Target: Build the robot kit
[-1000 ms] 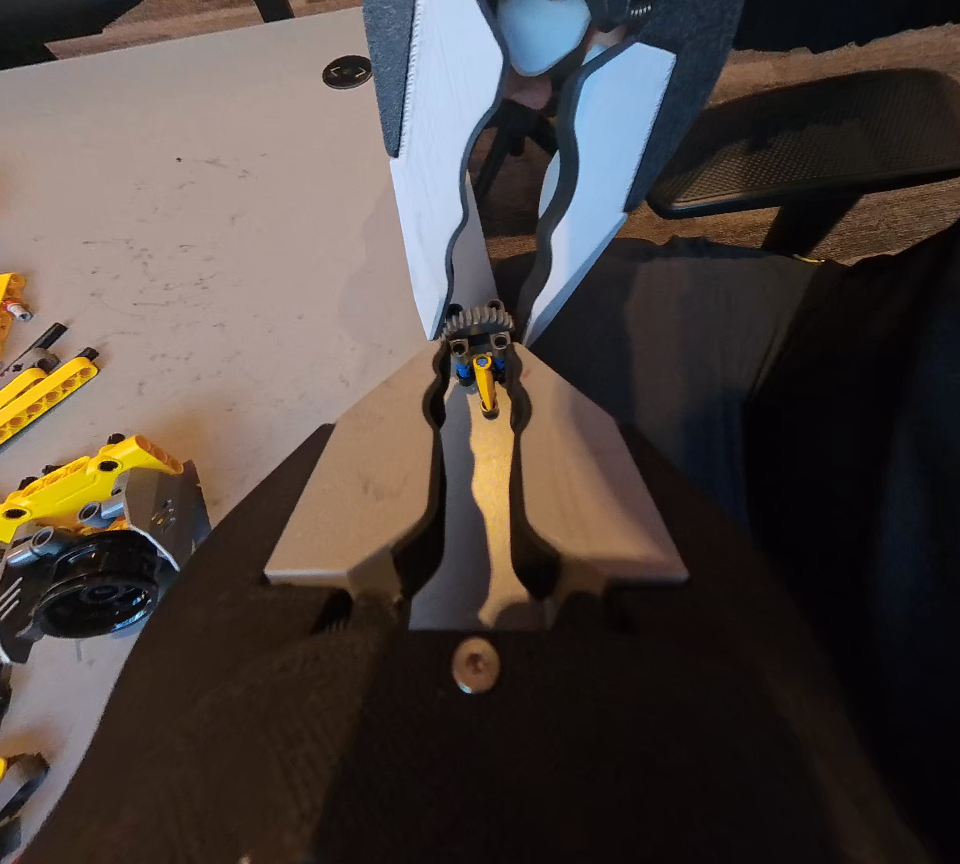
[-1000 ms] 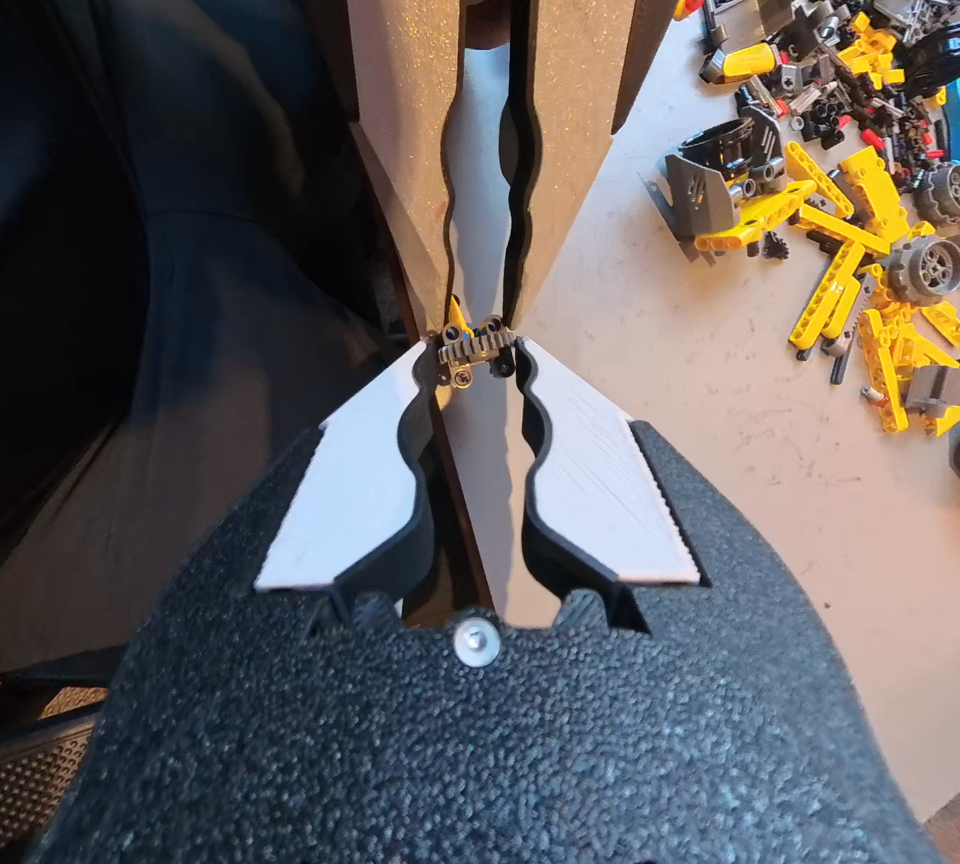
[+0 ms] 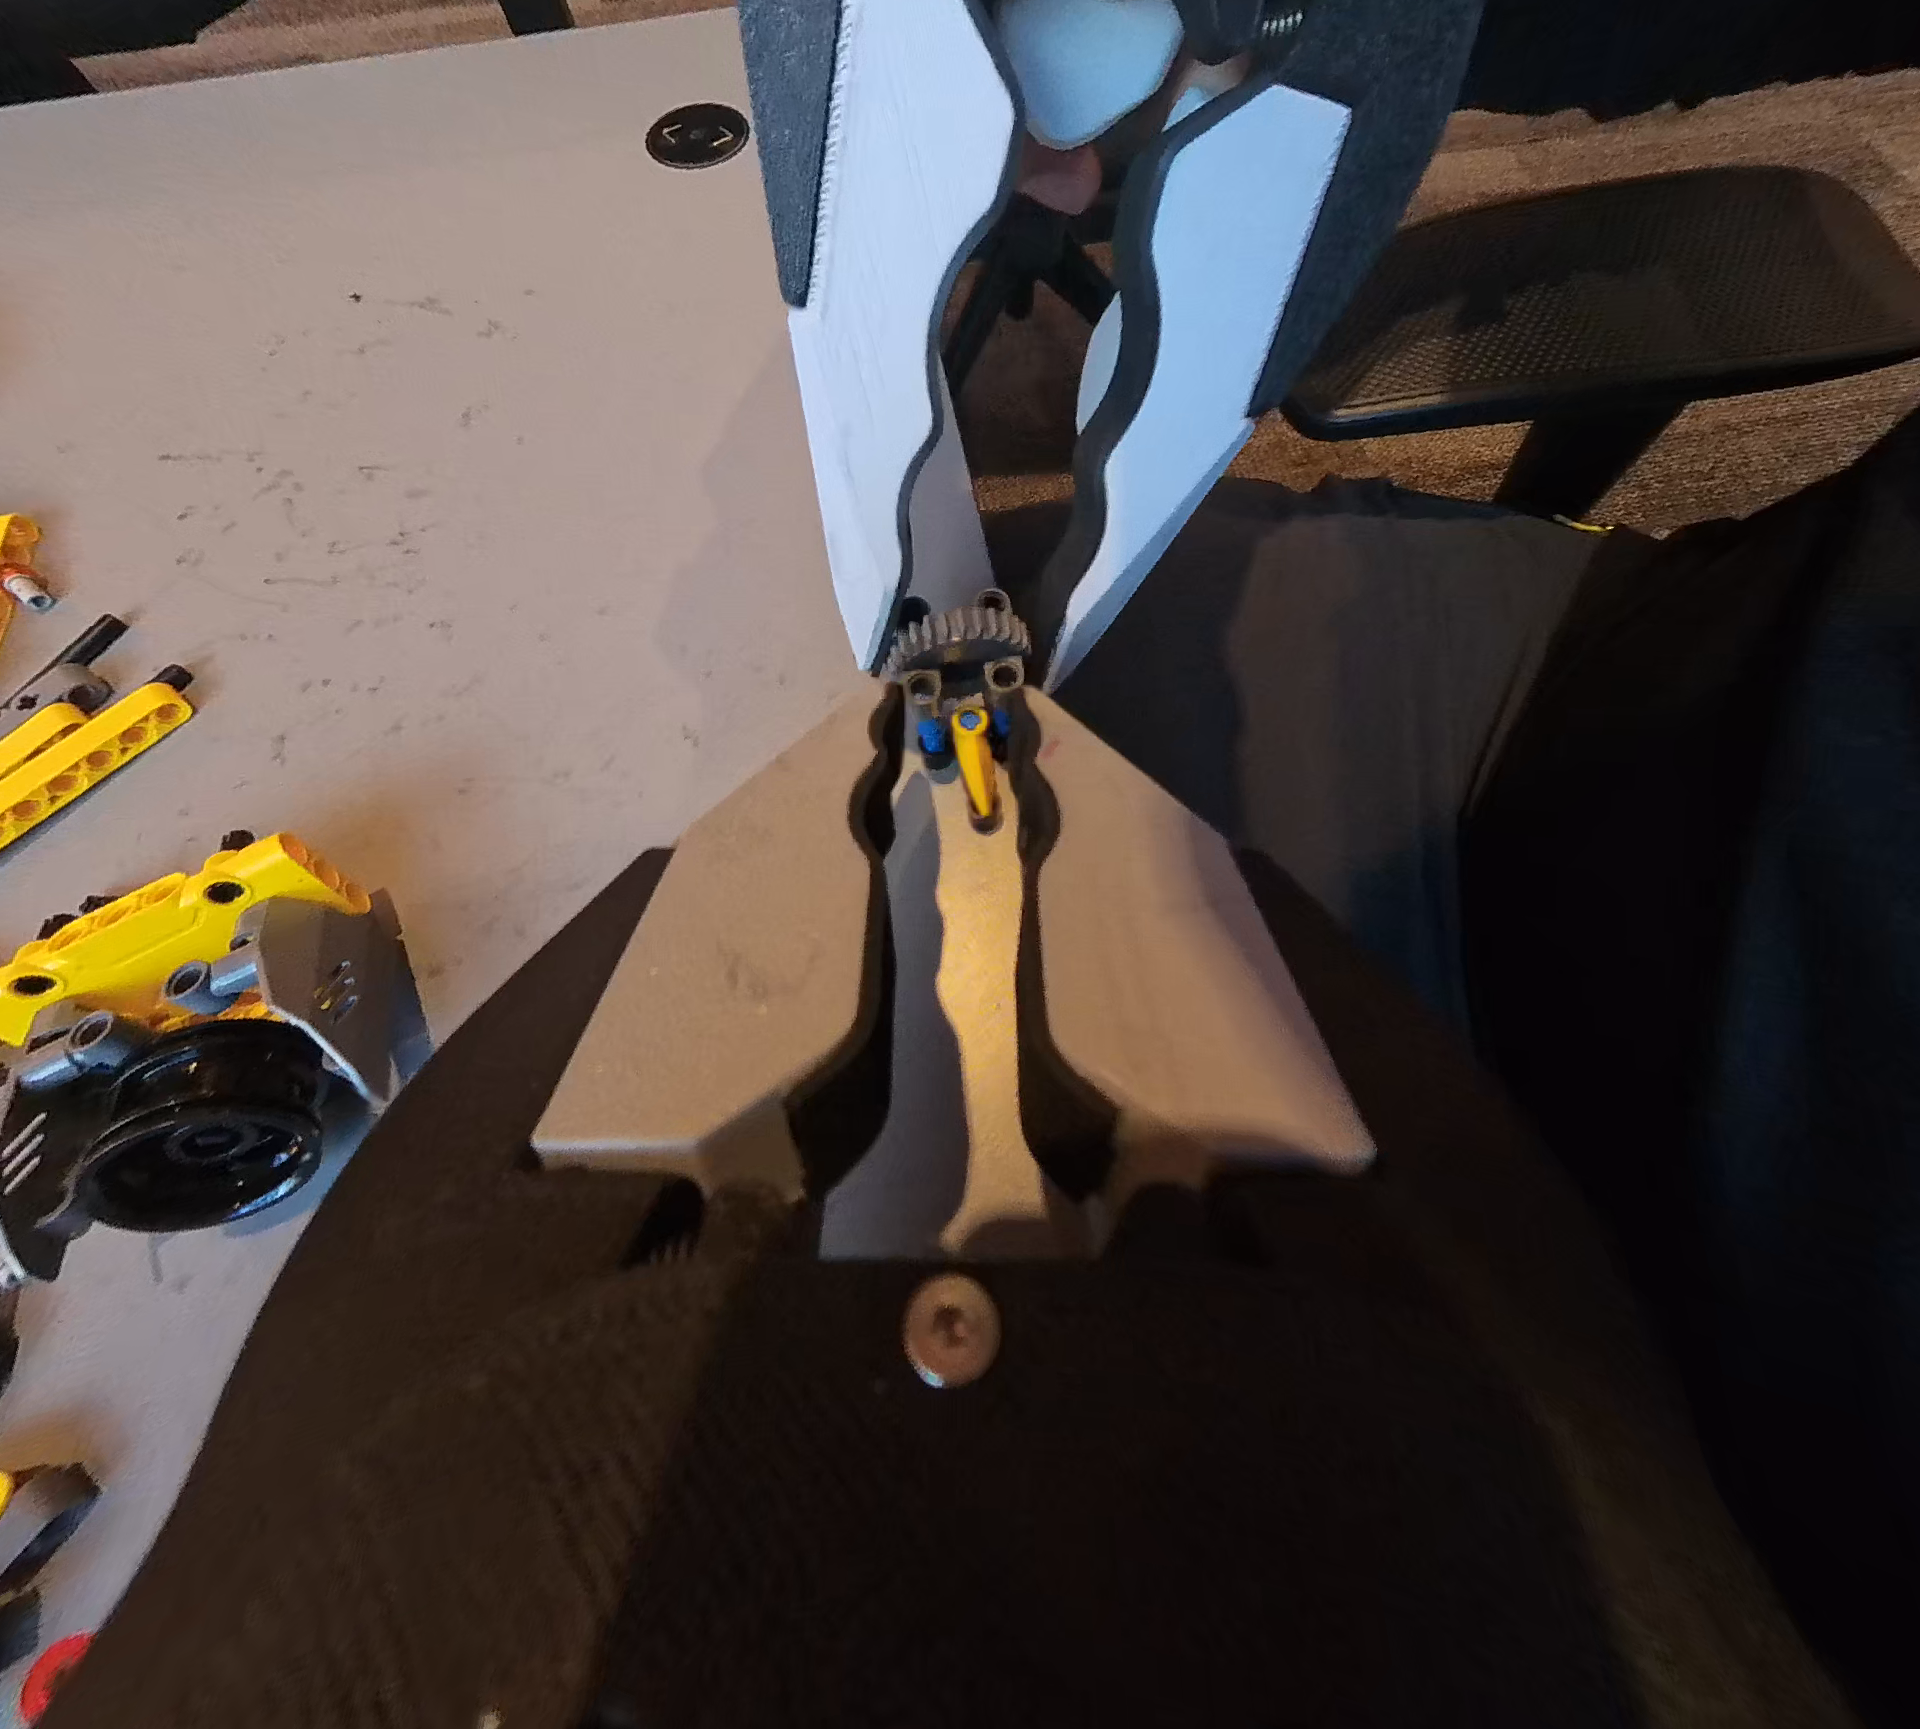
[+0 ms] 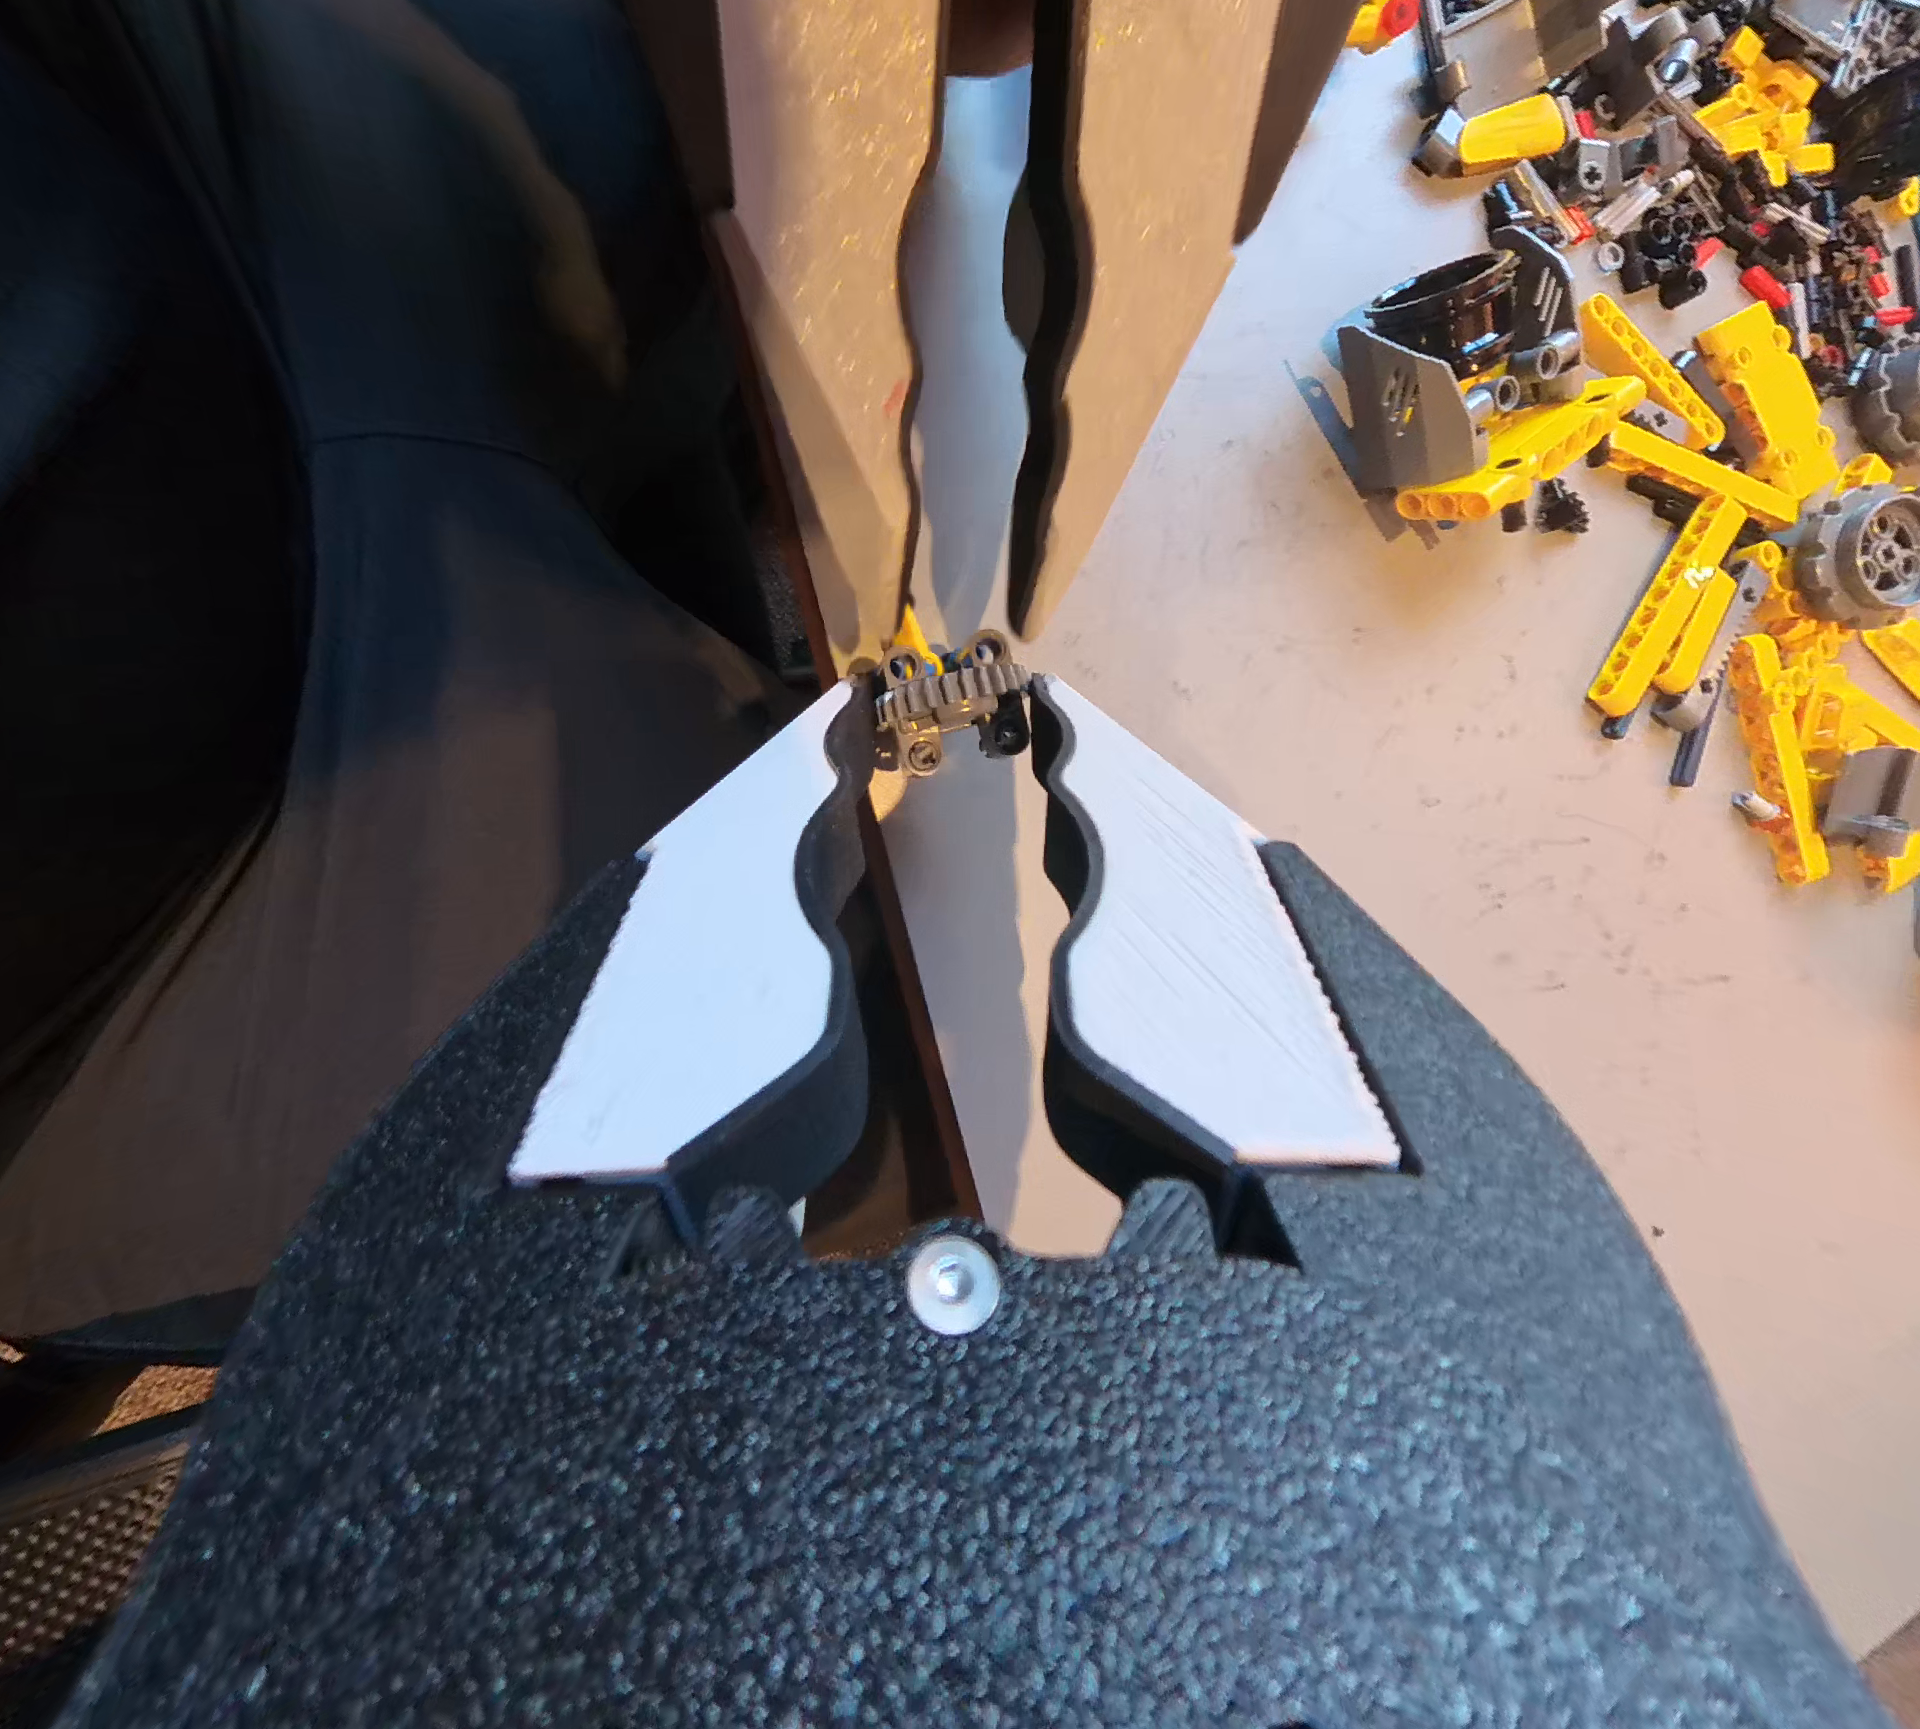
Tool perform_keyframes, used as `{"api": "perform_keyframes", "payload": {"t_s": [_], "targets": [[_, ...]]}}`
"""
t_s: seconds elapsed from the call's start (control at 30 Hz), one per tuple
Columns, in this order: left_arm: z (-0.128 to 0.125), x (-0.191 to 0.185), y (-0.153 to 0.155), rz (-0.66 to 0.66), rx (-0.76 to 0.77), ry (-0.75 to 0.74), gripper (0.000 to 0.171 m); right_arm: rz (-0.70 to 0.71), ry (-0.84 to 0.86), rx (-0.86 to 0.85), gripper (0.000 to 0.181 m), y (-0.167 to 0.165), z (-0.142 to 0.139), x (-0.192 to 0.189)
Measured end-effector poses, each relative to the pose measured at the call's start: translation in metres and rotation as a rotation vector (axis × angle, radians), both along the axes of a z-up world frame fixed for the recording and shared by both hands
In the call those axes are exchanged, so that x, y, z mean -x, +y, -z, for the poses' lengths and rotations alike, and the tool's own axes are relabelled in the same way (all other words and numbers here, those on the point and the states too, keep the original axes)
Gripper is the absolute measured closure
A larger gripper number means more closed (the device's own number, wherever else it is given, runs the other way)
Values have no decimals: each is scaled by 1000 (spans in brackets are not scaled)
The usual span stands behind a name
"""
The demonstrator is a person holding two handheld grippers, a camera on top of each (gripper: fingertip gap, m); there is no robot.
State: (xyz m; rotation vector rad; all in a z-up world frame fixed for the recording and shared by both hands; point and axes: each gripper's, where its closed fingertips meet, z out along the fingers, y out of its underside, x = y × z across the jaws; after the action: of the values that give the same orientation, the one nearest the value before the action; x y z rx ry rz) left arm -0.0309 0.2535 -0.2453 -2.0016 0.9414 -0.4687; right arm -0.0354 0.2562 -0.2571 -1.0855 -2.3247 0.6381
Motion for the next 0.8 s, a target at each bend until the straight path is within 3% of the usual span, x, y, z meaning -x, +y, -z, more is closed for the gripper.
{"api": "perform_keyframes", "payload": {"t_s": [0.2, 0.47, 0.6, 0.8], "targets": [[-4, 1, -1, -1, 5, -12, 153, -4, 9, 12, 152, -2, 0, 0], [7, 6, -8, -48, 99, 44, 157, 0, 26, 24, 152, -4, -1, 0], [25, 8, -8, -54, 138, 103, 157, 3, 26, 28, 152, -4, 1, 1], [31, 4, -10, -40, 161, 79, 166, 6, 24, 18, 152, -3, 1, 0]]}}
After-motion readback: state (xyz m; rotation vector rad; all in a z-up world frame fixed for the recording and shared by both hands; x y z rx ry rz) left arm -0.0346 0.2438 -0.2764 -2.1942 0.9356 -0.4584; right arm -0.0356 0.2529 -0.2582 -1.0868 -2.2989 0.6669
